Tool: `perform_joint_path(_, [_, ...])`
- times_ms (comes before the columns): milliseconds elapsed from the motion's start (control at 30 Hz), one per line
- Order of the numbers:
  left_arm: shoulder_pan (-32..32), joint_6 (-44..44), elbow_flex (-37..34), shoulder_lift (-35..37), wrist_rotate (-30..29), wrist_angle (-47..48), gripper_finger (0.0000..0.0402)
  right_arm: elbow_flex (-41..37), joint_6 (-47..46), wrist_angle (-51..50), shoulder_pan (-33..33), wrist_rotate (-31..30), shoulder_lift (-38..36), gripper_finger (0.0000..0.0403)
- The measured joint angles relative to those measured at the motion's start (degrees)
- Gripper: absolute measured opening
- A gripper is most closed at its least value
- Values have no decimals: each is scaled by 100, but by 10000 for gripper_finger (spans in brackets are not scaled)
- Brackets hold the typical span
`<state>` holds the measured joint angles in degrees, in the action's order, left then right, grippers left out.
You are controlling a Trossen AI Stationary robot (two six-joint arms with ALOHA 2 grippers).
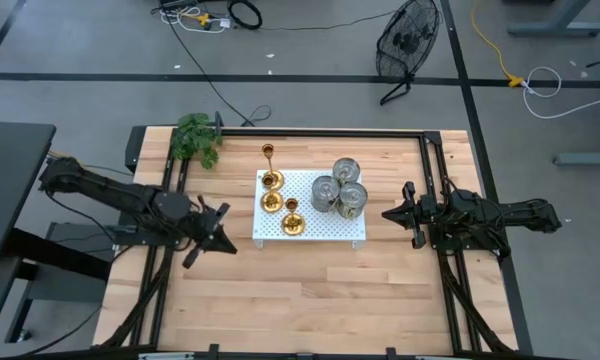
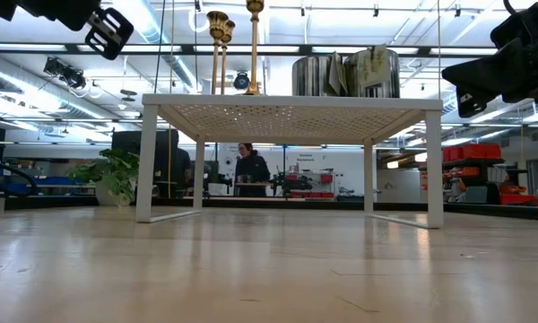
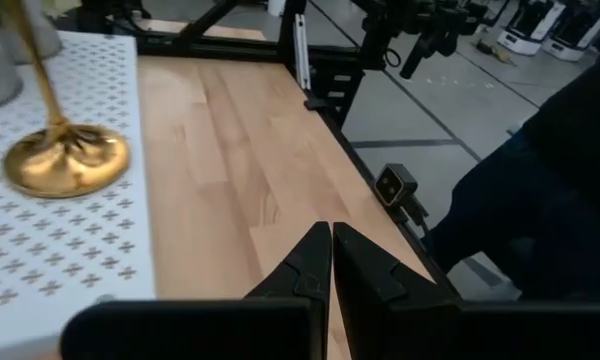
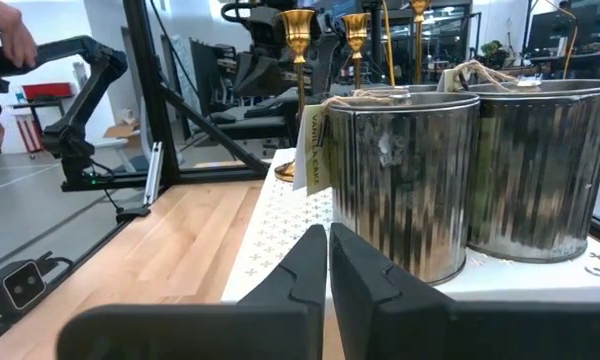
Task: Pick & Place candle stick holders
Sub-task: Return to Home Position
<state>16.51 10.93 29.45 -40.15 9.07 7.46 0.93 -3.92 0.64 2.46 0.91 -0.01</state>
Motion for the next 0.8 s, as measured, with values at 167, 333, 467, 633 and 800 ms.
perform_joint_path(167, [386,1,119,-236,-368,-8,18,0,0,3,2,0,0,21])
perform_joint_path(333, [785,1,543,-486,-934,-34,18,0,0,4,0,0,0,21])
perform_joint_path(467, [1092,1,829,-718,-1379,-26,18,0,1,7,2,0,0,21])
perform_joint_path(633, [1491,42,1086,-1093,-1918,-17,18,0,0,9,0,2,0,21])
perform_joint_path(800, [1853,62,1360,-1569,-2382,-22,18,0,1,10,1,0,0,21])
